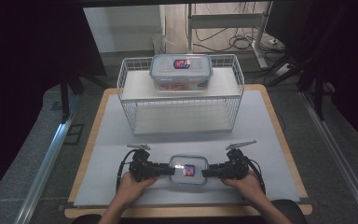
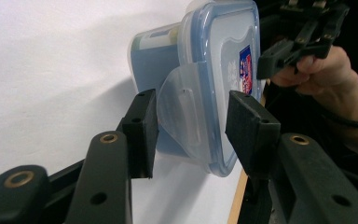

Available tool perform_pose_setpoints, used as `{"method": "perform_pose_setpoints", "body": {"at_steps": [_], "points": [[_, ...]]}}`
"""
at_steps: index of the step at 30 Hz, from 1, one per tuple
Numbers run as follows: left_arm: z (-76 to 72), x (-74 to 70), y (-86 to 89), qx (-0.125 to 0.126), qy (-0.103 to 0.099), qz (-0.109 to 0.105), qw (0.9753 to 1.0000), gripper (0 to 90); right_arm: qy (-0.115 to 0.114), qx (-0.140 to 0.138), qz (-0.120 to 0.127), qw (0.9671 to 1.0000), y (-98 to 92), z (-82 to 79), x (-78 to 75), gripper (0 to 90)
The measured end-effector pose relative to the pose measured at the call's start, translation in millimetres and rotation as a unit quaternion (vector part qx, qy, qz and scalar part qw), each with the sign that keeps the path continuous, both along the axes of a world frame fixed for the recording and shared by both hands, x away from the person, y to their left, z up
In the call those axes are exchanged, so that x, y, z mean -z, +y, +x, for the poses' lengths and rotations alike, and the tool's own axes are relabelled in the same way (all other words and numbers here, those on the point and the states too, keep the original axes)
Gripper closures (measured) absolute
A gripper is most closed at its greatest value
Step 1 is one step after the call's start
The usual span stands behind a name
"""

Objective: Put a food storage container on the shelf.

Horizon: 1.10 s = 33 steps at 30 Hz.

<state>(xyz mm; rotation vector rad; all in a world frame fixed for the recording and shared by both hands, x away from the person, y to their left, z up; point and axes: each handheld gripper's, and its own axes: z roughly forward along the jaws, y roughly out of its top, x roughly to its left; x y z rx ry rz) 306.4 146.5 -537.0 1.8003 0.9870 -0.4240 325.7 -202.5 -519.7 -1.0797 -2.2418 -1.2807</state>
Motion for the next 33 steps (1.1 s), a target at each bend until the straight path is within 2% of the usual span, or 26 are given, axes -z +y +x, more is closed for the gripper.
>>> {"method": "perform_pose_setpoints", "body": {"at_steps": [2, 6, 14, 16, 18, 23, 26, 30, 33], "points": [[-0.9, 0.9, 0.4, -0.003, 0.003, -0.006, 1.0, 55.5, 0.012, 0.007, 0.01, 0.9999, -2.7, -0.2, -0.6, 55.9], [-2.5, -1.4, 0.0, -0.007, 0.006, -0.001, 1.0, 55.9, 0.021, 0.014, 0.012, 0.9996, -2.8, -0.9, -0.9, 56.8], [-3.1, -3.2, -2.8, -0.017, 0.005, -0.002, 0.9998, 57.0, 0.018, 0.025, 0.015, 0.9994, -4.4, 0.5, -3.1, 57.8], [-2.4, -6.4, -3.0, -0.019, -0.002, -0.006, 0.9998, 57.2, 0.02, 0.029, 0.019, 0.9992, -5.6, 1.5, -4.5, 58.1], [-1.6, -12.4, -3.5, -0.023, -0.009, -0.007, 0.9997, 57.4, 0.018, 0.033, 0.027, 0.9989, -7.1, 3.2, -7.9, 58.2], [1.3, -27.2, -0.6, -0.026, -0.028, -0.008, 0.9992, 57.4, -0.003, 0.03, 0.031, 0.9991, -5.3, 6.3, -22.5, 58.2], [3.8, -40.8, 3.3, -0.032, -0.043, -0.01, 0.9985, 57.3, -0.013, 0.026, 0.032, 0.9991, -2.4, 9.5, -32.5, 58.3], [9.2, -64.4, 8.2, -0.04, -0.064, -0.015, 0.997, 57.3, -0.04, 0.02, 0.032, 0.9985, 3.2, 16.6, -55.7, 58.3], [13.9, -83.8, 10.5, -0.047, -0.084, -0.017, 0.9953, 57.3, -0.061, 0.015, 0.033, 0.9975, 6.9, 23.7, -79.4, 58.3]]}}
